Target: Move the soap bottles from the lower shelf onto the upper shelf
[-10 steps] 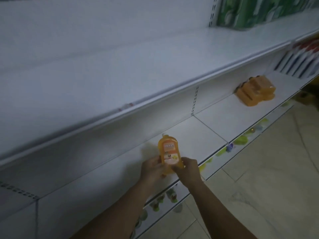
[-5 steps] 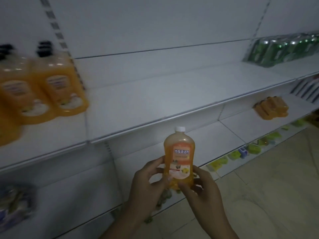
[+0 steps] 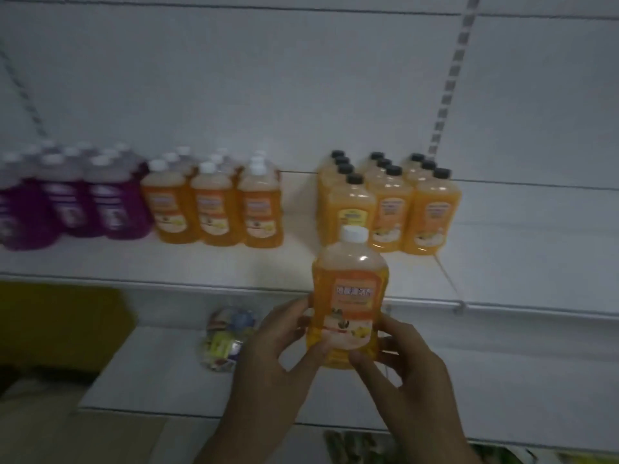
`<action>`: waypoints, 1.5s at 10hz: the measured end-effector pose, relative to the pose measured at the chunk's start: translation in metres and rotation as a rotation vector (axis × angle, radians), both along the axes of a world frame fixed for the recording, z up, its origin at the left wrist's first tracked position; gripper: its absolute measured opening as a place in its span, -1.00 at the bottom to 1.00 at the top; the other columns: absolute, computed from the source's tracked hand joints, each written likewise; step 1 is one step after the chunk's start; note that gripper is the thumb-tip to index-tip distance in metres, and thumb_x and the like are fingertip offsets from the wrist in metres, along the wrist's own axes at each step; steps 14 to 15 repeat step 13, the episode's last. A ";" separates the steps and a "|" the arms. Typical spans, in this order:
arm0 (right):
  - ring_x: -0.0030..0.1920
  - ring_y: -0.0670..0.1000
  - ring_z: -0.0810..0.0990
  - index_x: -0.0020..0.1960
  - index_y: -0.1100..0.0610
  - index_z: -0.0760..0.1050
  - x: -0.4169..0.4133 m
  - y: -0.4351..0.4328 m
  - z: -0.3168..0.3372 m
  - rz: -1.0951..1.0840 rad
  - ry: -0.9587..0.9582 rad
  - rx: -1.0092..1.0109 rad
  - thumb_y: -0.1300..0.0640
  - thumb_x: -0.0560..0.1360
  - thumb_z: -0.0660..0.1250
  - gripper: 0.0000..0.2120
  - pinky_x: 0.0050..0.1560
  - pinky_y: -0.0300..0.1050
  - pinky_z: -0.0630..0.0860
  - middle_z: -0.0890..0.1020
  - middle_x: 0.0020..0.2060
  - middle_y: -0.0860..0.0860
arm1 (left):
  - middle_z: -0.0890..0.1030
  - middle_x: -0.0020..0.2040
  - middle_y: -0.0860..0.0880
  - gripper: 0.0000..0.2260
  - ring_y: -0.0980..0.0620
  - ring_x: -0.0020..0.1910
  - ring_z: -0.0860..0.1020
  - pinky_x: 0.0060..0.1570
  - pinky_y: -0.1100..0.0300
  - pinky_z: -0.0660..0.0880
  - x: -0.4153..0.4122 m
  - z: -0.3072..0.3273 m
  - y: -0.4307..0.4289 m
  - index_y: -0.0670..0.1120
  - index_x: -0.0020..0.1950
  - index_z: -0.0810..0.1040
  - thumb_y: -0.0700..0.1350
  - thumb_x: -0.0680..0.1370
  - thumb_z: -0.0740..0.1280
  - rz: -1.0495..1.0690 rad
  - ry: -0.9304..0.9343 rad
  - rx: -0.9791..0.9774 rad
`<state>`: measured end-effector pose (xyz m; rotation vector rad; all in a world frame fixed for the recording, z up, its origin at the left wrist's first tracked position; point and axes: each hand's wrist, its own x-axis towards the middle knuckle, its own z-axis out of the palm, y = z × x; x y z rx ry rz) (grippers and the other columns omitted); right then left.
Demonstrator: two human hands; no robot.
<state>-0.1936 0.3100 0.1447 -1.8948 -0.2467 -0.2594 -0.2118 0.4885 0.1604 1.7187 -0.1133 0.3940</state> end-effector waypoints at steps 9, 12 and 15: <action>0.01 0.02 0.65 0.12 0.15 0.59 0.175 0.307 0.030 0.281 -0.131 -0.336 0.15 0.49 0.48 -0.77 -0.18 -0.28 0.38 0.68 0.00 0.04 | 0.63 0.10 0.19 -0.59 0.47 0.02 0.56 -0.03 0.59 0.45 0.117 0.019 0.279 0.04 0.26 0.52 -0.41 0.57 0.35 0.343 0.023 0.280; -0.18 -0.12 0.61 0.02 0.09 0.61 0.182 0.312 0.022 0.269 -0.160 -0.336 0.05 0.53 0.45 -0.87 -0.26 -0.34 0.39 0.68 -0.14 -0.05 | 0.58 0.09 0.20 -0.61 0.34 0.08 0.52 0.12 0.41 0.49 0.123 0.016 0.283 -0.04 0.36 0.50 -0.35 0.59 0.37 0.354 0.040 0.305; -0.18 -0.14 0.63 -0.01 0.08 0.62 0.183 0.312 0.019 0.324 -0.186 -0.252 0.06 0.56 0.42 -0.90 -0.18 -0.29 0.51 0.68 -0.17 -0.06 | 0.58 0.15 0.14 -0.62 0.23 0.14 0.53 0.27 0.17 0.48 0.125 0.016 0.279 -0.05 0.38 0.50 -0.28 0.59 0.41 0.360 0.052 0.279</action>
